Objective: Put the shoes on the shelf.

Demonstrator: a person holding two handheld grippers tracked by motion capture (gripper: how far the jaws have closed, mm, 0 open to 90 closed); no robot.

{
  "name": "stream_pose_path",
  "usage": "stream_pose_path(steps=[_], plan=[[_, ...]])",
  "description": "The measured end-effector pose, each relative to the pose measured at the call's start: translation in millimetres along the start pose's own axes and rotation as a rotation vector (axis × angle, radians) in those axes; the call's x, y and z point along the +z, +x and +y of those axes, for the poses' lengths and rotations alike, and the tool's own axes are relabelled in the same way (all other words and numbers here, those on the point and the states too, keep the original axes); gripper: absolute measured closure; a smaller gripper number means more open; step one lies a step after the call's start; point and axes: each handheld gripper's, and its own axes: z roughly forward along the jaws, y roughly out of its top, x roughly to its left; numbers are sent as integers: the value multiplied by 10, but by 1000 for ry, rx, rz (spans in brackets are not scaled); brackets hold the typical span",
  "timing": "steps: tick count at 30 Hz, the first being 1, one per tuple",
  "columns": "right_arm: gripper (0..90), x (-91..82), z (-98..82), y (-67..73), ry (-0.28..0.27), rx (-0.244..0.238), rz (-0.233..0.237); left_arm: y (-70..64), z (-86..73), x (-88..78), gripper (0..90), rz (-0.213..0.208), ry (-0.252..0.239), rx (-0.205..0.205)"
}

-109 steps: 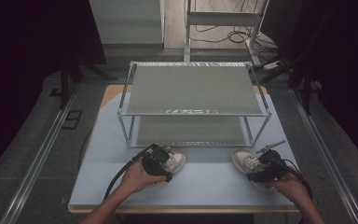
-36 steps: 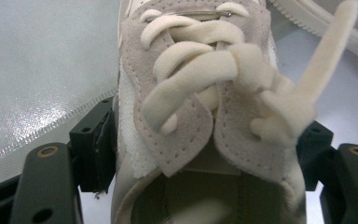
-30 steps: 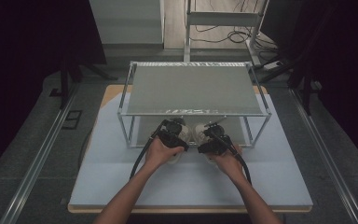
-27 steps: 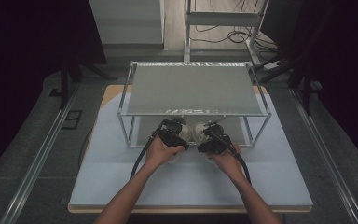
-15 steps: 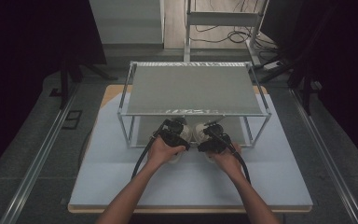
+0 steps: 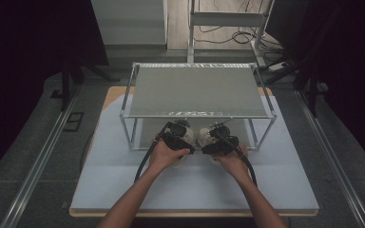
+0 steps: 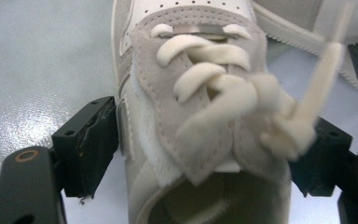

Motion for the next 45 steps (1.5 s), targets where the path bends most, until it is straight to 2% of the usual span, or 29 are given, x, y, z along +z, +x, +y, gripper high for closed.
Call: stream_pose_path(steps=[1,2,3,4,5,6,7,8,10,11,12,13,15,17,19,21,23,33,42,45], plan=[[168,-11,-7,-8,-7,-1,4,41,1,-19,176,-2,-7,46],[168,-11,-7,-8,-7,-1,4,41,1,-19,174,-2,-7,46],[166,-41,-23,-24,-16,-18,27,20,-32,-49,169,-49,-31,-14],[166,-53,-28,-25,-23,-19,31,42,-41,-69,168,-50,-35,5],[164,-64,-34,-28,-26,-19,38,81,-44,-97,165,-43,-24,47],[164,-72,-41,-29,-27,-24,38,158,-37,-125,163,-40,-36,141],[163,-87,-50,-25,-32,-27,42,158,-37,-125,162,-40,-36,141],[161,-98,-58,-20,-37,-26,44,146,-75,-157,161,-46,-58,98],[161,-108,-64,-18,-40,-28,44,164,-91,-183,160,-46,-70,114],[158,-138,-85,-13,-49,-35,55,164,-130,-224,160,-56,-91,101],[157,-157,-98,-4,-51,-31,60,185,-143,-249,160,-57,-98,124],[156,-184,-112,24,-35,-1,74,142,-179,-269,160,-71,-105,56],[156,-212,-138,19,-50,-15,77,176,-208,-310,160,-74,-128,103],[156,-242,-162,18,-59,-16,81,196,-242,-348,160,-81,-142,127],[157,-281,-193,17,-74,-17,94,195,-287,-379,160,-99,-154,121],[156,-318,-219,16,-84,-23,101,173,-343,-408,160,-112,-164,89],[157,-350,-240,16,-91,-28,102,180,-384,-429,161,-114,-171,103],[157,-463,-394,-21,-119,-38,125,222,-591,-492,165,-132,-199,122],[162,-510,-574,-123,-152,-37,155,268,-752,-518,177,-146,-224,131],[182,-549,-675,-167,-170,-37,178,288,-835,-531,186,-150,-241,136]])
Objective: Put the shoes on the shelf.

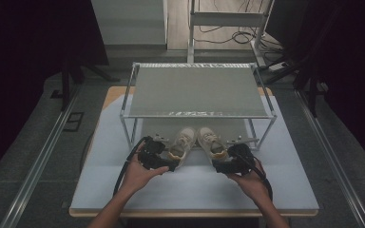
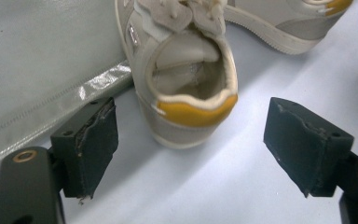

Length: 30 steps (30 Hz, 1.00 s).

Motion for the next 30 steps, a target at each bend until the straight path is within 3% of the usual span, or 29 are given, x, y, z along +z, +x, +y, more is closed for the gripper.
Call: stream_pose_path(steps=[13,22,30], plan=[[244,-66,-277,-213,-25,35,35,65,-228,24,217,-11,1,1],[272,33,-432,-297,14,36,48,94,-336,157,239,-7,24,-2],[267,138,-466,-329,32,30,57,110,-366,241,238,-11,43,3]])
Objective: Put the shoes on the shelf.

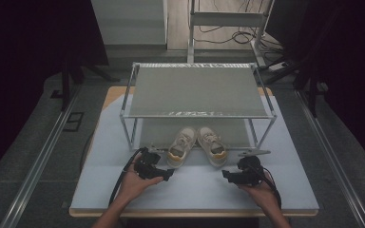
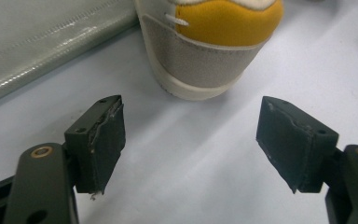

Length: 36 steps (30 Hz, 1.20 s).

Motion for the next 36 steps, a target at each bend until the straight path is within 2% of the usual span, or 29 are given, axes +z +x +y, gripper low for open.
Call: stream_pose_path(steps=[3,9,17,24,31,36], plan=[[262,81,9,11,11,-4,1,0,8,39,238,3,2,-4],[273,153,59,60,-4,-27,0,9,42,82,252,9,3,-8],[267,296,130,113,-16,-68,-11,-23,100,167,282,32,-3,6],[263,360,193,128,-30,-75,-28,-46,139,218,302,22,-5,3],[315,405,238,176,-35,-78,-37,-80,178,240,334,23,-14,3],[321,406,242,195,-43,-74,-48,-88,196,224,336,15,-27,-22]])
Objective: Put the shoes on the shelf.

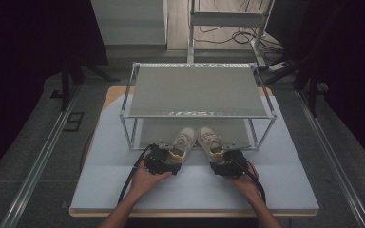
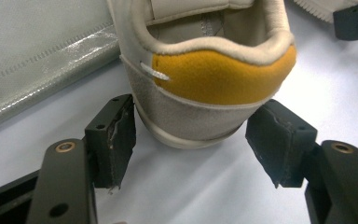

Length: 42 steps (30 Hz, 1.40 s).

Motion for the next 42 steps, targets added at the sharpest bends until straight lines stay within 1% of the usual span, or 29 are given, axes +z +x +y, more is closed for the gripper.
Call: stream_pose_path(steps=[4,7,9,12,15,16,17,18,19,25,29,31,33,34,38,40,42], plan=[[321,-5,22,15,-16,19,7,-14,26,-8,334,-4,-6,-11],[318,-5,37,36,-15,20,11,-30,49,-8,333,-3,-12,-20],[319,-5,43,51,-16,14,19,-49,64,-1,333,-8,-10,-21],[326,-1,53,92,-20,-1,29,-94,82,15,337,-24,-11,-8],[338,19,70,158,-14,-24,42,-127,98,17,348,-22,-22,-2],[338,19,70,158,-14,-24,42,-136,109,14,348,-23,-28,-7],[349,29,83,194,-16,-27,49,-151,129,22,356,-29,-25,-6],[349,29,83,194,-16,-27,49,-151,129,22,361,-29,-25,-6],[353,39,96,214,-15,-28,58,-180,138,42,364,-30,-21,4],[365,61,108,249,-18,-43,65,-240,162,86,364,-46,-20,6],[379,66,107,259,-19,-53,58,-241,159,91,364,-45,-20,12],[383,54,97,236,-26,-42,71,-218,149,84,363,-44,-19,15],[382,47,94,233,-30,-41,71,-199,140,73,359,-45,-22,11],[381,29,91,228,-40,-39,73,-178,132,54,360,-47,-31,6],[372,14,96,228,-51,-37,74,-180,140,38,355,-50,-35,11],[366,10,104,230,-54,-35,72,-188,147,41,353,-54,-38,6],[363,3,109,230,-60,-36,71,-191,154,46,354,-49,-45,3]])
